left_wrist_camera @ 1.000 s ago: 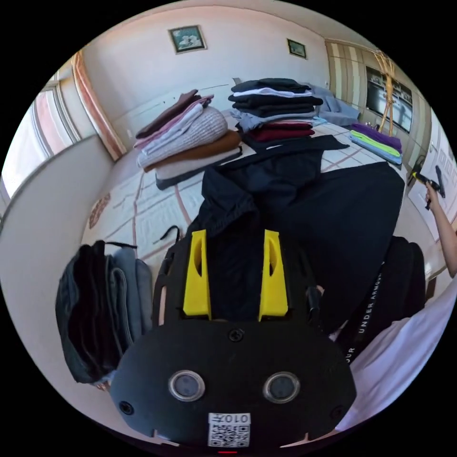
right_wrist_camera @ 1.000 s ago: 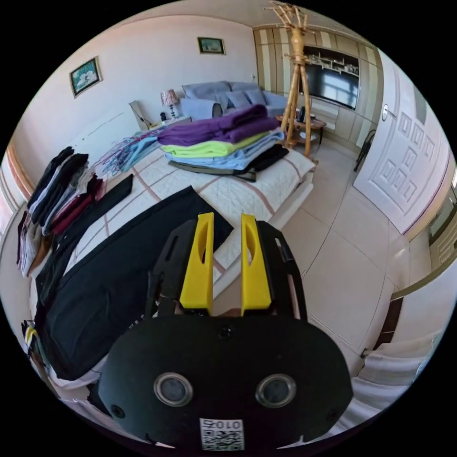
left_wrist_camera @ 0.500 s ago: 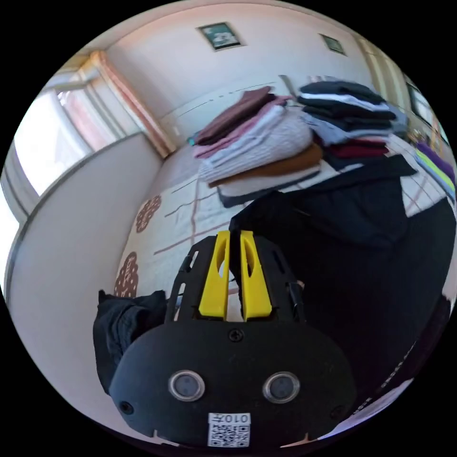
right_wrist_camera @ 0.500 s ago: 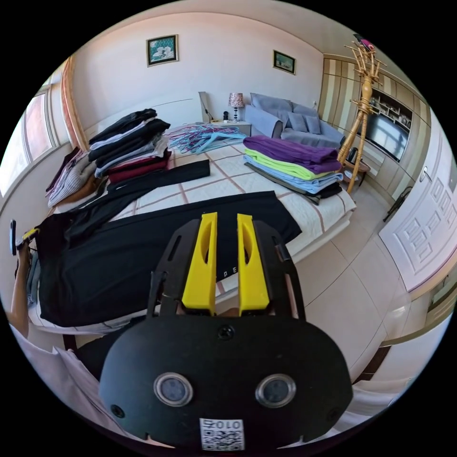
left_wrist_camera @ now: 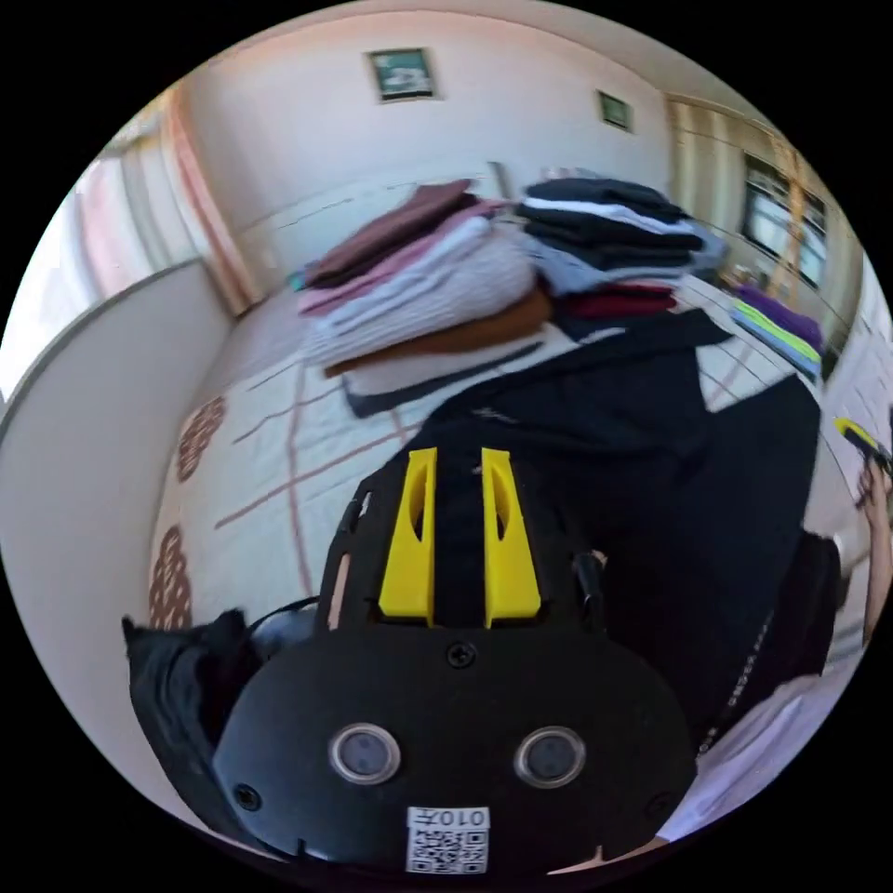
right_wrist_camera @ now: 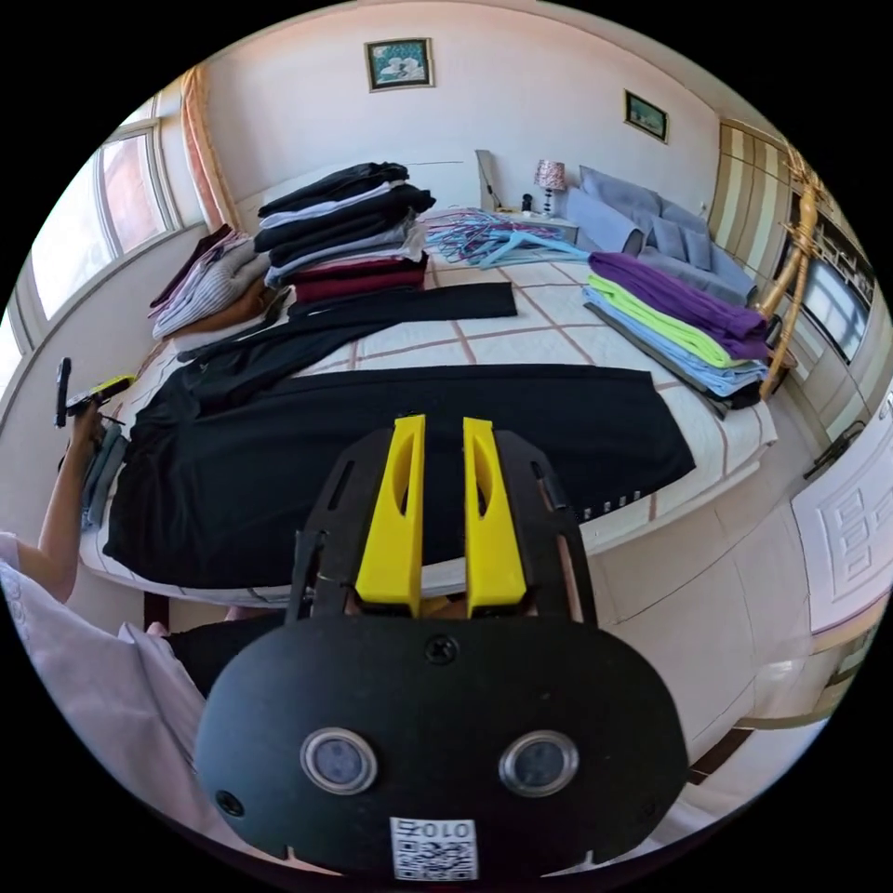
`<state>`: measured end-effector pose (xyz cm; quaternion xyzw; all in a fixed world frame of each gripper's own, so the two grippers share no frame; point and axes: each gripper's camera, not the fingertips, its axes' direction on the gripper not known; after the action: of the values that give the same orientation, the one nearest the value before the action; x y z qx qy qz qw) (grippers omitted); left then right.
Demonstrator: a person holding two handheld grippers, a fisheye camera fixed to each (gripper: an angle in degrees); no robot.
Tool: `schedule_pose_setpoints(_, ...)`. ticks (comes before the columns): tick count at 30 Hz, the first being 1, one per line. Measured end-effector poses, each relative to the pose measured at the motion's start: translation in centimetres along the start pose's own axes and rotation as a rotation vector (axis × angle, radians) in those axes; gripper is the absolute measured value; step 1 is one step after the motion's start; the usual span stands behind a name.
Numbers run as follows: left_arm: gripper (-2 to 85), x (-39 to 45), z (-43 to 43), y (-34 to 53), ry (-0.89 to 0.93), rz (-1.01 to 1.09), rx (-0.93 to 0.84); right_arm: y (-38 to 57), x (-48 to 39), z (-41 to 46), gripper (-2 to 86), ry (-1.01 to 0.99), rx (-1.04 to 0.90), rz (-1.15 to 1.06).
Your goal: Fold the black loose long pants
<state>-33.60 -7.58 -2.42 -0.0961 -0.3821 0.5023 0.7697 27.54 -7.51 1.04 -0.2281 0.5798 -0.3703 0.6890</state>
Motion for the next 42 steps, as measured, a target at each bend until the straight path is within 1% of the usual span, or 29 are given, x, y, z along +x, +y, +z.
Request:
schedule_pose_setpoints(2, 10.4, 6.0, 2.3, -2.0, 0.172, 0.134, 0.015, -0.3, -0.8, 0.5, 7.8, -0.035, -0.015, -0.012)
schedule_pose_setpoints(3, 10.6, 7.2, 2.9, -2.5, 0.203, 0.151, 0.013, -0.5, -1.4, 0.7, 7.8, -0.048, -0.016, -0.024)
schedule_pose_setpoints(4, 10.8, 9.5, 4.1, -3.6, 0.225, 0.179, 0.003, -0.5, -1.6, 0.7, 7.8, -0.053, -0.016, -0.031)
schedule_pose_setpoints(8, 10.9, 16.2, 7.6, -7.5, 0.203, 0.280, 0.029, -0.4, -3.1, 0.4, 7.8, -0.037, -0.019, -0.089)
schedule_pose_setpoints(9, 11.0, 17.1, 8.7, -8.1, 0.204, 0.293, 0.009, -0.2, -3.1, 0.5, 7.8, -0.018, -0.039, -0.099)
schedule_pose_setpoints(11, 11.4, 19.4, 15.0, -9.8, 0.213, 0.307, -0.193, 0.2, -2.6, 0.5, 7.8, 0.005, -0.070, -0.102)
schedule_pose_setpoints(13, 11.4, 19.2, 18.3, -10.0, 0.261, 0.248, -0.248, 0.7, -1.8, 0.2, 7.8, 0.013, -0.075, -0.089)
schedule_pose_setpoints(14, 11.2, 18.1, 18.4, -10.2, 0.270, 0.184, -0.220, 1.0, -1.0, -0.1, 7.8, 0.015, -0.073, -0.075)
schedule_pose_setpoints(15, 11.1, 17.6, 18.3, -10.3, 0.262, 0.157, -0.209, 1.0, -0.1, -0.4, 7.7, 0.014, -0.073, -0.058)
schedule_pose_setpoints(16, 11.1, 16.8, 18.0, -10.4, 0.211, 0.117, -0.191, 0.9, 0.4, -0.5, 7.7, 0.013, -0.070, -0.048)
schedule_pose_setpoints(19, 11.0, 15.6, 14.7, -10.3, 0.257, 0.111, -0.074, -1.3, 2.6, -0.6, 7.8, -0.012, -0.044, -0.049)
schedule_pose_setpoints(22, 11.0, 14.8, 10.3, -8.6, 0.229, 0.081, 0.009, -6.7, 4.2, 0.7, 8.6, -0.052, -0.033, -0.094)
schedule_pose_setpoints(23, 10.9, 14.2, 8.3, -7.0, 0.240, 0.046, 0.072, -9.5, 5.1, 1.5, 9.1, -0.122, -0.018, -0.084)
schedule_pose_setpoints(24, 10.9, 13.8, 7.3, -6.1, 0.247, 0.023, 0.103, -12.4, 6.2, 2.6, 9.6, -0.176, -0.006, -0.046)
schedule_pose_setpoints(26, 10.7, 13.1, 4.7, -1.9, 0.255, -0.029, 0.167, -16.7, 8.1, 5.2, 10.8, -0.167, -0.033, 0.031)
schedule_pose_setpoints(27, 10.7, 13.0, 4.2, -0.9, 0.240, -0.034, 0.166, -19.3, 9.8, 7.2, 11.8, -0.127, -0.067, 0.100)
schedule_pose_setpoints(28, 10.6, 12.8, 3.3, 1.2, 0.204, -0.042, 0.156, -20.6, 10.7, 8.2, 12.4, -0.120, -0.083, 0.130)
schedule_pose_setpoints(30, 10.5, 12.3, 1.9, 4.2, 0.169, -0.040, 0.138, -24.5, 14.4, 11.5, 13.0, -0.106, -0.118, 0.269)
schedule_pose_setpoints(33, 10.5, 10.7, 0.3, 7.5, 0.112, -0.059, 0.075, -26.9, 17.6, 14.8, 12.9, -0.134, -0.162, 0.415)
schedule_pose_setpoints(35, 10.5, 9.0, -0.7, 8.9, 0.088, -0.120, 0.068, -27.6, 17.8, 16.5, 12.5, -0.135, -0.197, 0.455)
schedule_pose_setpoints(37, 10.7, 8.0, -0.8, 9.2, 0.111, -0.179, 0.093, -27.8, 17.3, 17.6, 11.1, -0.057, -0.220, 0.486)
schedule_pose_setpoints(38, 10.9, 8.0, -0.3, 8.8, 0.142, -0.202, 0.106, -27.8, 17.1, 17.3, 8.9, 0.016, -0.196, 0.530)
schedule_pose_setpoints(39, 11.1, 8.2, -0.1, 8.5, 0.160, -0.201, 0.114, -27.9, 16.8, 17.0, 6.5, 0.037, -0.185, 0.535)
schedule_pose_setpoints(40, 11.5, 9.2, 0.5, 7.4, 0.191, -0.174, 0.134, -28.0, 16.7, 16.9, 5.1, 0.023, -0.188, 0.518)
schedule_pose_setpoints(41, 12.2, 10.8, 1.1, 6.1, 0.205, -0.117, 0.151, -28.3, 16.4, 16.4, 3.5, -0.038, -0.189, 0.484)
schedule_pose_setpoints(42, 12.6, 11.7, 1.5, 5.3, 0.201, -0.079, 0.151, -28.6, 16.2, 15.0, 2.9, -0.103, -0.148, 0.434)
